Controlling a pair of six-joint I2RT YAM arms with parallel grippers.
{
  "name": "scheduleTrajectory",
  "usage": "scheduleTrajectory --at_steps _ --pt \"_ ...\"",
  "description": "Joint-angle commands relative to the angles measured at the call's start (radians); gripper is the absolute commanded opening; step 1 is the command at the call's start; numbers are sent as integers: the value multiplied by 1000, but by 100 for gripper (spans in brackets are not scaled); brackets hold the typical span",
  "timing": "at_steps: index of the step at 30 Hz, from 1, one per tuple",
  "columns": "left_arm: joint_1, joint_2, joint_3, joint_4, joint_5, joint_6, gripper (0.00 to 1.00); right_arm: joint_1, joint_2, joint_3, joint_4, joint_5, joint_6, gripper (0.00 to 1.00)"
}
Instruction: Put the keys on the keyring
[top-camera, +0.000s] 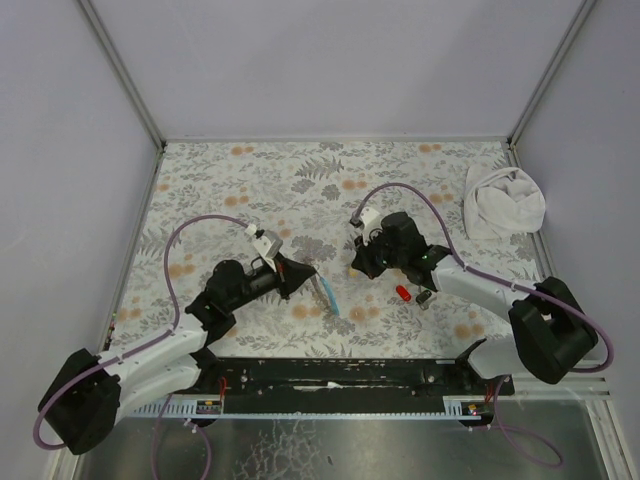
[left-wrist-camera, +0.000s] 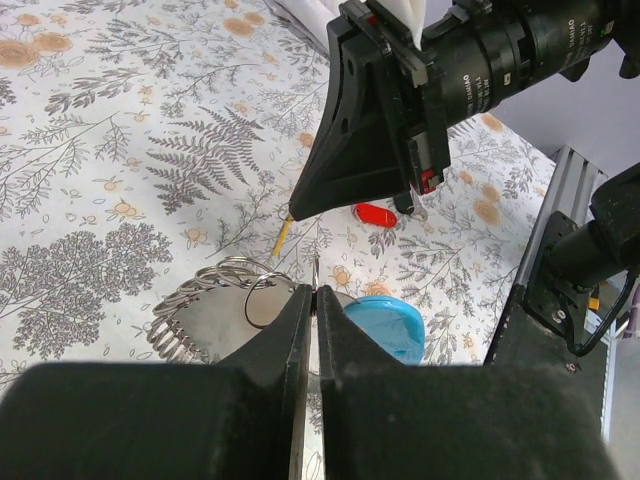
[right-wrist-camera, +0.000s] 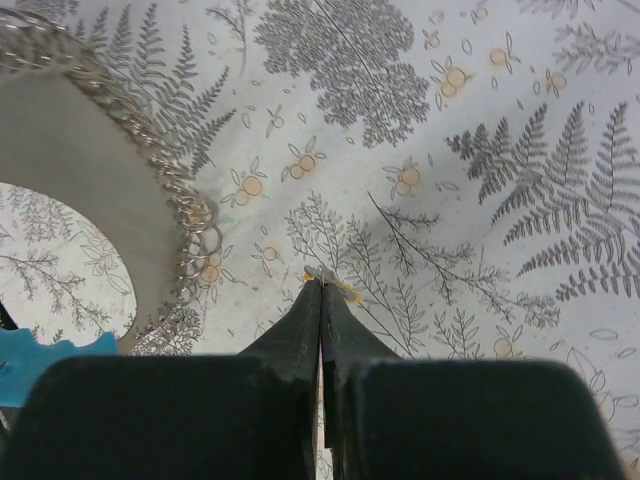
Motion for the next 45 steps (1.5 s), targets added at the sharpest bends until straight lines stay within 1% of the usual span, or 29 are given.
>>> scheduleTrajectory --at_steps 1,3,7,10,12,15,17,25,32,37,45 --pt "0 22 -18 154 -20 -16 0 -5 -41 6 90 -85 -89 0" --pt "-1 17 -17 144 -24 -7 0 -5 -54 -11 131 -113 -95 0" --pt "0 4 16 34 -37 43 0 -6 -80 -43 214 -172 -104 0" --pt "0 -15 8 26 4 78 0 -5 -102 -57 259 -202 -126 0" --pt "0 -30 2 22 38 105 0 -5 -119 -54 250 -285 -189 0" --pt "0 -39 -1 16 77 137 0 -5 -143 -47 234 -322 -231 0" --pt "0 -34 6 8 101 155 0 -5 -159 -42 210 -373 -281 0" --pt "0 40 55 -18 219 238 0 -5 -209 -37 128 -496 -445 0" --pt "0 101 78 -8 351 301 0 -5 -264 -84 164 -566 -484 0" --pt "1 129 93 -1 401 342 0 -5 -280 -93 146 -608 -503 0" --pt "5 181 157 -90 485 432 0 -5 -313 -114 125 -631 -523 0"
